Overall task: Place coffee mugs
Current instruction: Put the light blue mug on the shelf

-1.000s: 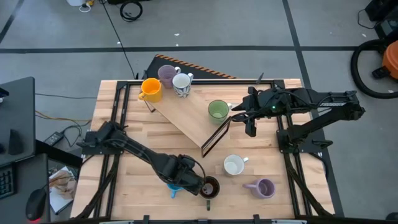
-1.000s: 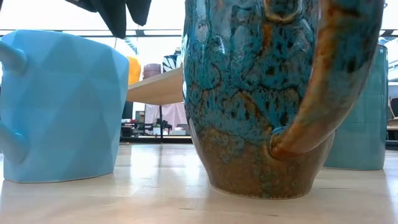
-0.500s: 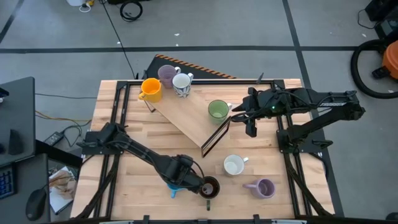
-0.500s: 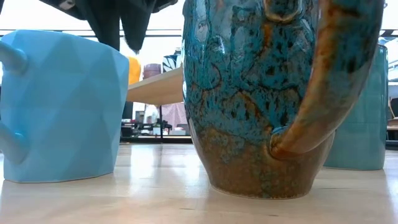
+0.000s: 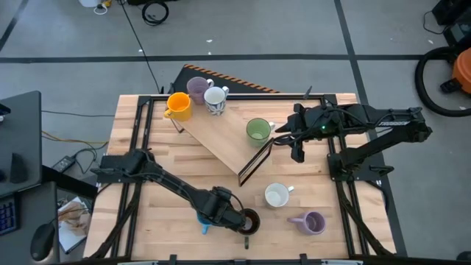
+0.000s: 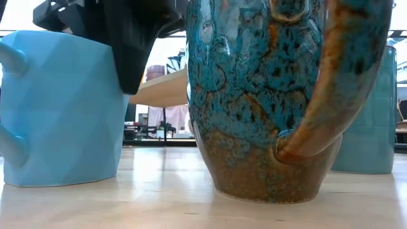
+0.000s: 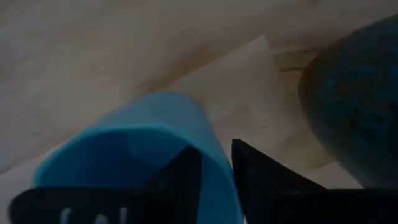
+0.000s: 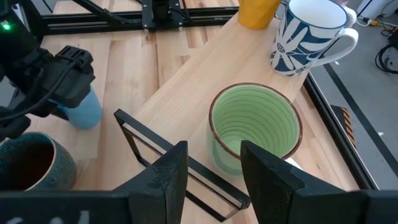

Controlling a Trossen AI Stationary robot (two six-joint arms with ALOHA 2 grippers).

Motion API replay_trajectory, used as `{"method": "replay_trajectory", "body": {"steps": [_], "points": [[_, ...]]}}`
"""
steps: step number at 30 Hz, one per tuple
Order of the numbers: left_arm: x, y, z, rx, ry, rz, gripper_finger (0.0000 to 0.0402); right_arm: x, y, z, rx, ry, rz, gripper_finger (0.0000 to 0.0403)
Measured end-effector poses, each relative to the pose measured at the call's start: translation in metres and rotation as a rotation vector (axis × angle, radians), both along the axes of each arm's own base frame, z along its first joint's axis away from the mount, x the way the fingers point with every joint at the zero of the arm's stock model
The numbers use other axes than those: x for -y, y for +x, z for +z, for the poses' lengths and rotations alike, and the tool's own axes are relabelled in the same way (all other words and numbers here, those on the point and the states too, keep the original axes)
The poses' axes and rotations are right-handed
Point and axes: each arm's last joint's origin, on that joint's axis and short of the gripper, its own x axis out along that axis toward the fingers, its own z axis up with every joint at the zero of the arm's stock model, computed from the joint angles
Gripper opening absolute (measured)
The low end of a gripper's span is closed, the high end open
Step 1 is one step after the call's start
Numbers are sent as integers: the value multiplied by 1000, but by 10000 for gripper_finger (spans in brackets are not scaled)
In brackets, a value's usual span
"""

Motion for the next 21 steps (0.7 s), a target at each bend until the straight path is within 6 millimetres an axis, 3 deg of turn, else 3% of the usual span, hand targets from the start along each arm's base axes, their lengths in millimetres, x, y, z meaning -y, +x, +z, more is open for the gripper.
{"method": "replay_trajectory", "body": {"steps": [5, 12, 16, 21], "points": [[0, 1, -1, 16, 37, -56, 30, 0, 0, 0, 1, 4, -2, 154], [-10, -11, 16, -39, 72, -149, 29, 0, 0, 0, 0, 4, 3, 154], [-32, -27, 48, -87, 69, -238, 29, 0, 0, 0, 0, 0, 4, 154], [-83, -55, 102, -88, 116, -342, 29, 0, 0, 0, 2, 4, -7, 154]]}}
